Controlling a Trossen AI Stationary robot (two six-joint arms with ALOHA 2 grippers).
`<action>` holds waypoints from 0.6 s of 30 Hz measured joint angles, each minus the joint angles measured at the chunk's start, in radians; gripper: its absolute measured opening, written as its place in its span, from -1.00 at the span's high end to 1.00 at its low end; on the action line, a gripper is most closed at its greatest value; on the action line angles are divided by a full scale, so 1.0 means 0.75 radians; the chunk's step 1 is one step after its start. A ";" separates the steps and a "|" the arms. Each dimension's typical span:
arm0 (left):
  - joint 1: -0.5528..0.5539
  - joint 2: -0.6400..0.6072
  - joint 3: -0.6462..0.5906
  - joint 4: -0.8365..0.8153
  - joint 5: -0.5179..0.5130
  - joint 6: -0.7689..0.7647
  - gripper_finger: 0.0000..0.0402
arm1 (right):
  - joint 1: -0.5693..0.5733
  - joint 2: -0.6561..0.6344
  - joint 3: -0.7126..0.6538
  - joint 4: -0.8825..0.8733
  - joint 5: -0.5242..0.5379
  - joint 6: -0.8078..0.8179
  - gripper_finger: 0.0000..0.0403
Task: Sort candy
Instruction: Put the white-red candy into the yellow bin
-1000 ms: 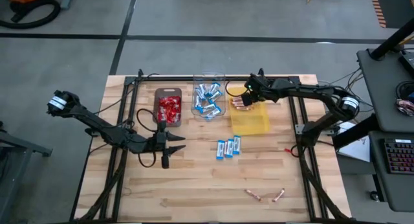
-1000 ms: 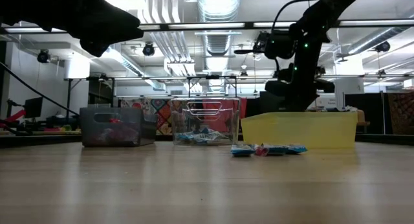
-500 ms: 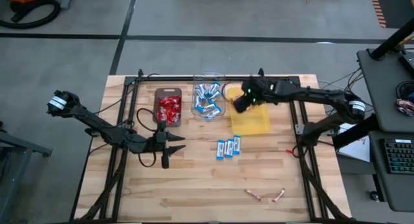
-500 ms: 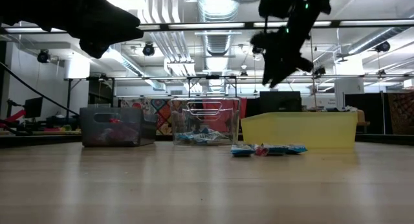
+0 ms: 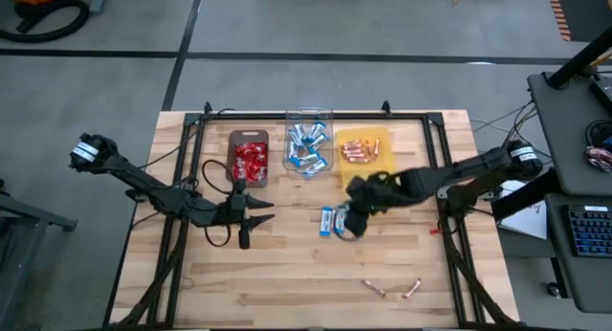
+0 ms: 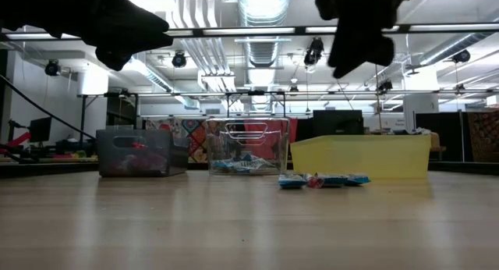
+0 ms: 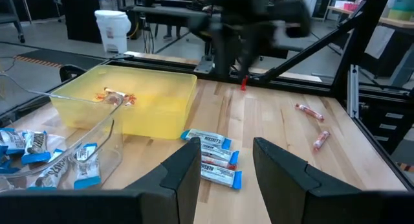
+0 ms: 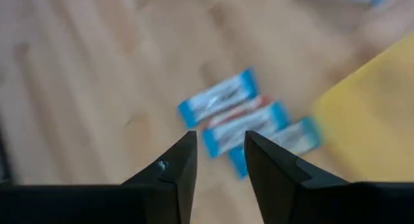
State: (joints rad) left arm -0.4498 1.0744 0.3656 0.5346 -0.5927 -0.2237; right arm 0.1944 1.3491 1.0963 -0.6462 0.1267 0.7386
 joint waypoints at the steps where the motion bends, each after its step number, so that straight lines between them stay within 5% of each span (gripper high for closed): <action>1: 0.000 0.000 0.000 0.001 0.000 -0.001 0.38 | 0.035 0.001 -0.005 -0.001 -0.024 0.046 0.37; 9: 0.000 0.000 0.000 0.006 0.000 -0.005 0.38 | 0.292 0.078 -0.011 -0.007 -0.161 0.443 0.14; 18: 0.000 0.000 0.000 0.007 0.001 -0.005 0.38 | 0.458 0.326 -0.008 -0.004 -0.534 0.815 0.16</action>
State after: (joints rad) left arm -0.4500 1.0744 0.3656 0.5396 -0.5922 -0.2272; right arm 0.5378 1.5937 1.0901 -0.6491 -0.2737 1.3499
